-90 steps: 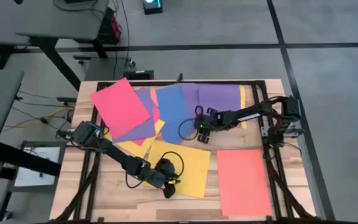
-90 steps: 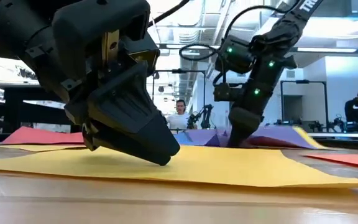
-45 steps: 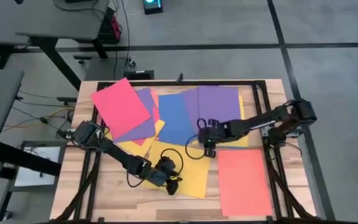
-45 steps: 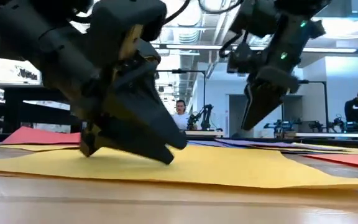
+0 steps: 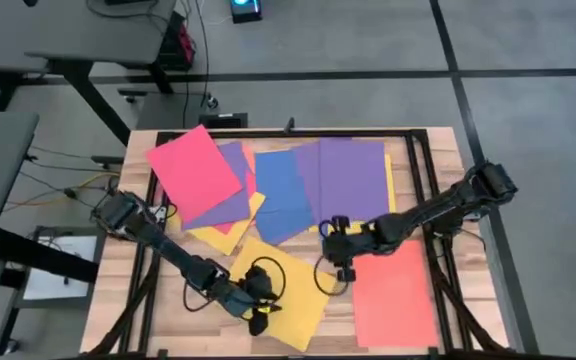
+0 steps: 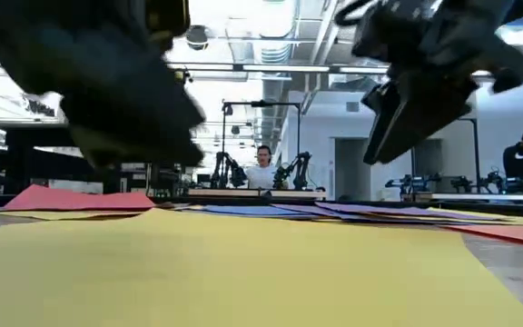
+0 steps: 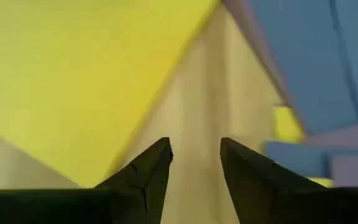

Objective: Organize paper
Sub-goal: Put the yellow paper to the bottom center of the table

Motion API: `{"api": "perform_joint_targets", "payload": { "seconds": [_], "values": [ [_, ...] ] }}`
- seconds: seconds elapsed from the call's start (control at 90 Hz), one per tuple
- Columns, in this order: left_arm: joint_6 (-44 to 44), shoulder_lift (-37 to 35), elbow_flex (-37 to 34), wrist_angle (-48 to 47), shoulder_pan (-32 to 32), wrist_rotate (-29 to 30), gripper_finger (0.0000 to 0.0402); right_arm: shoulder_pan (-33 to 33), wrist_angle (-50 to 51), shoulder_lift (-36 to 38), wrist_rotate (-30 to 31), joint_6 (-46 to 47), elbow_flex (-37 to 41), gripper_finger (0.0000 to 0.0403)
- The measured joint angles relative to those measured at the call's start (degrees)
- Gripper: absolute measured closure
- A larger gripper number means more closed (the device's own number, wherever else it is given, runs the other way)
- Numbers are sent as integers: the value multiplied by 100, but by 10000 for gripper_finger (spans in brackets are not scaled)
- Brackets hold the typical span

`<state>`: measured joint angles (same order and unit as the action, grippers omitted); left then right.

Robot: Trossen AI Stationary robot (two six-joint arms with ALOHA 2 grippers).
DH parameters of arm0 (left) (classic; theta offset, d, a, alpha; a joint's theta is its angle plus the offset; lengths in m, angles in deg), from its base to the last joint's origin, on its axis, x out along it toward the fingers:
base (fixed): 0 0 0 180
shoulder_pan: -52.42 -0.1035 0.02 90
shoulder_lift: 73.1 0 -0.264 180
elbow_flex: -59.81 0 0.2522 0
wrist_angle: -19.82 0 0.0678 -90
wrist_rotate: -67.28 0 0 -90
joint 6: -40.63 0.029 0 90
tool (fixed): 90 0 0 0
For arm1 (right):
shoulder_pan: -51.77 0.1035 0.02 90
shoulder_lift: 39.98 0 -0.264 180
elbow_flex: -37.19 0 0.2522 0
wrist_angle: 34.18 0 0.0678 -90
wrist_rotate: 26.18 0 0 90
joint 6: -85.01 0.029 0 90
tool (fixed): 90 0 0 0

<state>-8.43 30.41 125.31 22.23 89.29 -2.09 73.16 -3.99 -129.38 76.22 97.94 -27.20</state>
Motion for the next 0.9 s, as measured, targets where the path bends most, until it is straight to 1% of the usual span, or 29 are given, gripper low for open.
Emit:
{"api": "perform_joint_targets", "payload": {
  "seconds": [0.122,0.267,0.344,0.411,0.467,0.533,0.644,0.744,0.8,0.9],
  "values": [
    [-1200,-173,0,-762,264,-10,283,315,-397,-218,0,470,95,266],
    [-2690,-75,-15,-1808,735,23,283,465,-694,-964,-13,891,166,266],
    [-3106,-49,-5,-1984,875,117,283,489,-853,-1262,40,968,105,266],
    [-3244,-47,-42,-2131,893,145,283,490,-894,-1444,92,1063,7,266],
    [-3231,-47,-59,-2244,874,227,283,488,-821,-1543,66,1207,-72,266],
    [-2998,-47,-65,-2409,750,337,283,567,-692,-1547,65,1394,-114,266],
    [-2403,-49,-70,-2494,429,365,283,819,-639,-1411,137,1703,-107,266],
    [-1727,-47,-72,-2496,147,365,283,1107,-488,-1277,-40,2050,-90,266],
    [-1312,-47,-76,-2455,-2,306,283,1271,-430,-1226,-142,2194,-87,266],
    [-733,-47,-75,-2371,-212,22,283,1530,-345,-1176,-186,2266,-85,266]
  ]
}}
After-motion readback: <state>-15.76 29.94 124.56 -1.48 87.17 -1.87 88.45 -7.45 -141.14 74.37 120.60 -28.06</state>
